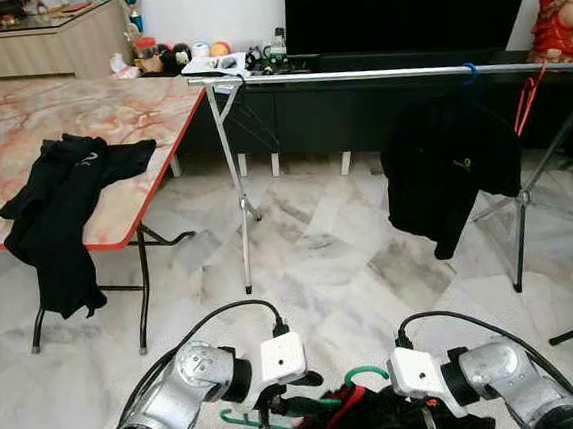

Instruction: Hang hanger

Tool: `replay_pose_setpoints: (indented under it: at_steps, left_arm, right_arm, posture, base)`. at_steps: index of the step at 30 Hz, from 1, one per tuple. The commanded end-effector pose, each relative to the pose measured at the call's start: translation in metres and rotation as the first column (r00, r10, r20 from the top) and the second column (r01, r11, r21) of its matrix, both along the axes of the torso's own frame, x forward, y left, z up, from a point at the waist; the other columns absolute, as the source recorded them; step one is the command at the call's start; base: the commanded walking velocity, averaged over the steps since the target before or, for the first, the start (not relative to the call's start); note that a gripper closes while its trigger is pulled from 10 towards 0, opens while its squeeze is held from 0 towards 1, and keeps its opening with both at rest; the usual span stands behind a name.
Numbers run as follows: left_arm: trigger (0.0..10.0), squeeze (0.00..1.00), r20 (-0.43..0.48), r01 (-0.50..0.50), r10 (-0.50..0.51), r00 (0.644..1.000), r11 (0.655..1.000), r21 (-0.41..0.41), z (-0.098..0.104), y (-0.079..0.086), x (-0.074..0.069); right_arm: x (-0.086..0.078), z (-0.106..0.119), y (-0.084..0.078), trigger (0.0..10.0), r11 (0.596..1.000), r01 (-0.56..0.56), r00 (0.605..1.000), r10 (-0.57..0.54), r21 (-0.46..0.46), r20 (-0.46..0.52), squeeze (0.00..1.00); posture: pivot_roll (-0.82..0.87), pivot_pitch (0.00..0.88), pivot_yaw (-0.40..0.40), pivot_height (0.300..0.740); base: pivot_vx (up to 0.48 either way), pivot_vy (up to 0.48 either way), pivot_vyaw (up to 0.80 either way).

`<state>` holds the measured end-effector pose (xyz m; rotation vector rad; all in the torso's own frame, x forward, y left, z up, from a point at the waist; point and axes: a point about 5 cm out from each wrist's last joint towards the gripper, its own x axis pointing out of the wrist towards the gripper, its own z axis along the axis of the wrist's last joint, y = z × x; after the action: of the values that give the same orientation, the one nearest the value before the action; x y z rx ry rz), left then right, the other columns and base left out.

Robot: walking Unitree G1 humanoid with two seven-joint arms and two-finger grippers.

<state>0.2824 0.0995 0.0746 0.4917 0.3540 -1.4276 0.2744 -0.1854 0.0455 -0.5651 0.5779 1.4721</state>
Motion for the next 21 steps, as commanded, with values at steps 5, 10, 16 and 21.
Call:
replay_pose_setpoints:
  at_steps: [5,10,16,21]
  left_arm:
    - [10.0,1.0,0.004,-0.02,0.02,1.0,1.0,0.017,0.007,0.017,0.002]
    - [10.0,1.0,0.017,-0.077,0.076,0.997,0.996,0.039,0.007,0.03,0.006]
    - [10.0,1.0,0.16,-0.393,0.389,0.907,0.919,-0.009,0.007,0.065,0.024]
    - [10.0,1.0,0.162,-0.532,0.531,0.832,0.846,-0.042,-0.003,0.08,0.019]
  right_arm:
    - [-0.008,-0.009,-0.01,0.0,0.998,0.0,1.0,-0.002,-0.068,-0.025,0.0]
    - [-0.005,-0.01,-0.014,0.0,0.995,0.054,0.998,-0.053,-0.08,0.018,0.0]
    - [0.017,0.008,-0.03,0.0,0.961,0.277,0.945,-0.267,-0.028,0.189,0.0]
    - [0.021,0.02,-0.04,0.0,0.953,0.303,0.929,-0.297,0.006,0.223,0.0]
  posture:
    - [0.08,0.036,-0.012,0.74]
    - [0.08,0.039,-0.011,0.74]
    - [0.08,0.049,-0.018,0.74]
    - [0.08,0.051,-0.019,0.74]
  base:
    - [0.0,0.0,0.0]
    - [0.0,0.0,0.0]
    - [0.0,0.0,0.0]
    - [0.0,0.0,0.0]
